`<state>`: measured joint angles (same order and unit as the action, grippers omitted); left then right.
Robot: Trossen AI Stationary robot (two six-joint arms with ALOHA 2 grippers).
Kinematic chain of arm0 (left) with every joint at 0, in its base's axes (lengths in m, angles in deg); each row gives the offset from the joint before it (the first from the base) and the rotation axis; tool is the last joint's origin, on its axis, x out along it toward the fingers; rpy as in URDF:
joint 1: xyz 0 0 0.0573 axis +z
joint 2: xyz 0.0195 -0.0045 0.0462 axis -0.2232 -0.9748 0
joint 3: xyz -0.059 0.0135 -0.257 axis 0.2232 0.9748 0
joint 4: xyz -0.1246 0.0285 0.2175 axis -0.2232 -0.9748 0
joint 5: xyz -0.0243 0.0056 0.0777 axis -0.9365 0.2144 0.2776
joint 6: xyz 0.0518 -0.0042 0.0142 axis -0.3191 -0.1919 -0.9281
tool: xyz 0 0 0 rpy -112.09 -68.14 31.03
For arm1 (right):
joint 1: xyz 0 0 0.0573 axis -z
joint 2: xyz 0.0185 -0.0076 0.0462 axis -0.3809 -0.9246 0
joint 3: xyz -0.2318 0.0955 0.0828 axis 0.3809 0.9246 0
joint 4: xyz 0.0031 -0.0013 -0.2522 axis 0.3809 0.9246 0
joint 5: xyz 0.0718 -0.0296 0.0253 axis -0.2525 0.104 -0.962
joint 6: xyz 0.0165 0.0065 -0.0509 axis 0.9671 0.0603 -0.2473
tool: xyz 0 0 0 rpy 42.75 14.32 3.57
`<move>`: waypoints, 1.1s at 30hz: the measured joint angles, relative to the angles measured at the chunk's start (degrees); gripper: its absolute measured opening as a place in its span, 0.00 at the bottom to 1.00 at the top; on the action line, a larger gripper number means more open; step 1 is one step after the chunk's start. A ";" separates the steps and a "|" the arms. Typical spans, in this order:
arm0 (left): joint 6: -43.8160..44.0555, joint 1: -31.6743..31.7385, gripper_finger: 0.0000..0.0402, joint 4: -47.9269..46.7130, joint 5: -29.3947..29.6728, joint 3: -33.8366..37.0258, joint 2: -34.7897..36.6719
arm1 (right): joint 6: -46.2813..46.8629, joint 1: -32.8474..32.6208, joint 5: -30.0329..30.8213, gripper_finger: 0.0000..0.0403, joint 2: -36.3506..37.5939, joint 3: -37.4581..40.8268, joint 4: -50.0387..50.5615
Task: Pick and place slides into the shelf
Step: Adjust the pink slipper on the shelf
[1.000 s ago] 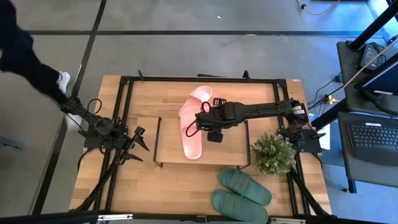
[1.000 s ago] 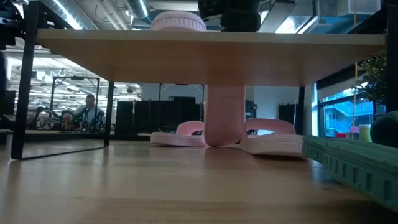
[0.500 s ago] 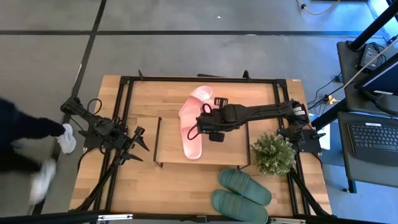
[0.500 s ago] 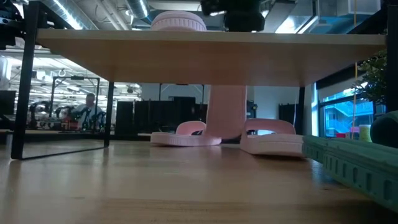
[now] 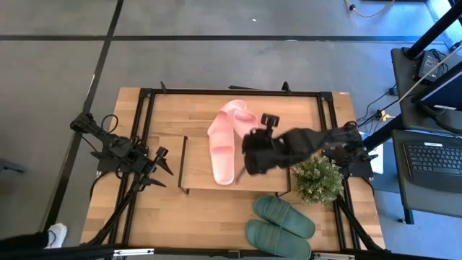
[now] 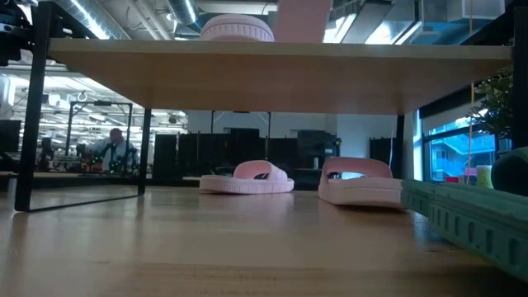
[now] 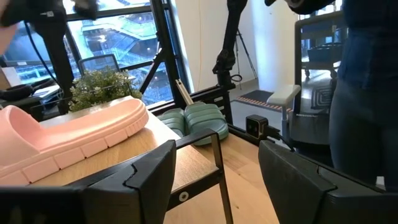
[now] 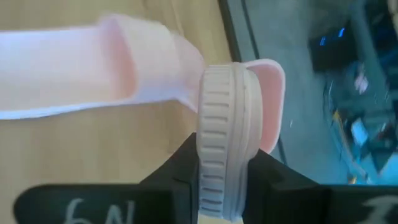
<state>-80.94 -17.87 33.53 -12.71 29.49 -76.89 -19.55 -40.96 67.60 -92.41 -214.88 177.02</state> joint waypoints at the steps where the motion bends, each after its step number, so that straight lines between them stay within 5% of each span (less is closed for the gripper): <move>1: 0.00 -0.02 0.55 0.00 0.00 0.00 0.00 | 0.05 -1.20 0.96 0.18 0.00 -0.12 0.00; 7: 0.02 -0.01 0.55 0.00 0.02 0.00 -0.02 | 1.27 -5.70 1.69 0.18 -0.09 1.03 0.13; 14: 3.53 -0.02 0.55 0.02 0.03 0.00 -0.01 | 2.41 -6.98 9.24 0.17 -0.15 4.42 0.16; 33: 7.52 -0.02 0.55 0.04 0.03 0.00 -0.01 | 15.67 -9.64 1.66 0.17 -0.17 16.05 0.28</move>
<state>-73.42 -17.89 33.58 -12.67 29.49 -76.90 -3.88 -50.59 69.26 -92.59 -198.84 177.30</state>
